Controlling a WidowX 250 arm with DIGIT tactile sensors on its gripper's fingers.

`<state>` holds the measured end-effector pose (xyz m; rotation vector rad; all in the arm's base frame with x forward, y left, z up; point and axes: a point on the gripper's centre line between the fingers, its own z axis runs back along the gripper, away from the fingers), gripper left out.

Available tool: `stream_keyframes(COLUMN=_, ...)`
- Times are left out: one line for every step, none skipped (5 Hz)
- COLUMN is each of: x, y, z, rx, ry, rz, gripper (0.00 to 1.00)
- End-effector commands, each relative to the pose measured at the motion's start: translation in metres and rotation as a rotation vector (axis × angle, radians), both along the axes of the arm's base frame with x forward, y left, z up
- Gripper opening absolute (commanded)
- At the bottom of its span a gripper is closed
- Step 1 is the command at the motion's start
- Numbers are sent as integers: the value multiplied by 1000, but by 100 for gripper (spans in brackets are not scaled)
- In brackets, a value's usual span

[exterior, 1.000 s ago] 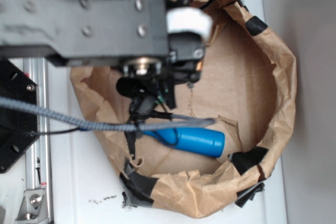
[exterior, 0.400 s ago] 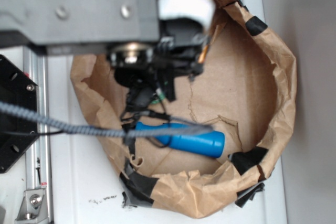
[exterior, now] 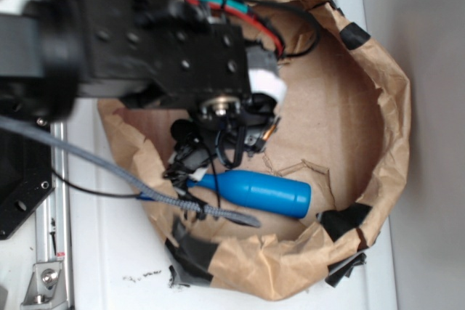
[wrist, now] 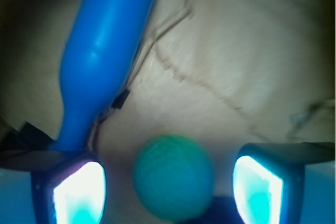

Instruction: Grab the green ball.

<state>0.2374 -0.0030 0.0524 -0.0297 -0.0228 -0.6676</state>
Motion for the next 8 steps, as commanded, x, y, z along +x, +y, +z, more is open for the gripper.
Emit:
stream_keyframes(x=1, y=-4, z=-25, rx=52, ry=-13, rz=-85, gripper=0)
stream_keyframes(x=7, y=-2, z=-9, rx=48, ry=-20, rz=-53, gripper=0)
stream_keyframes(x=18, y=0, z=31, rx=22, ry=-22, rz=-14, gripper=0)
stream_keyframes(x=38, y=3, z=72, rx=25, ry=-76, rz=182, gripper=0)
stream_keyframes(x=45, y=0, z=85, rx=53, ry=-87, rz=262, gripper=0)
stream_keyframes(x=50, y=-1, z=90, rx=59, ry=-86, rz=357, gripper=0)
stream_keyframes(x=46, y=2, z=93, rx=43, ry=-119, rz=418, gripper=0)
stream_keyframes(x=43, y=4, z=88, rx=38, ry=-120, rz=466, gripper=0)
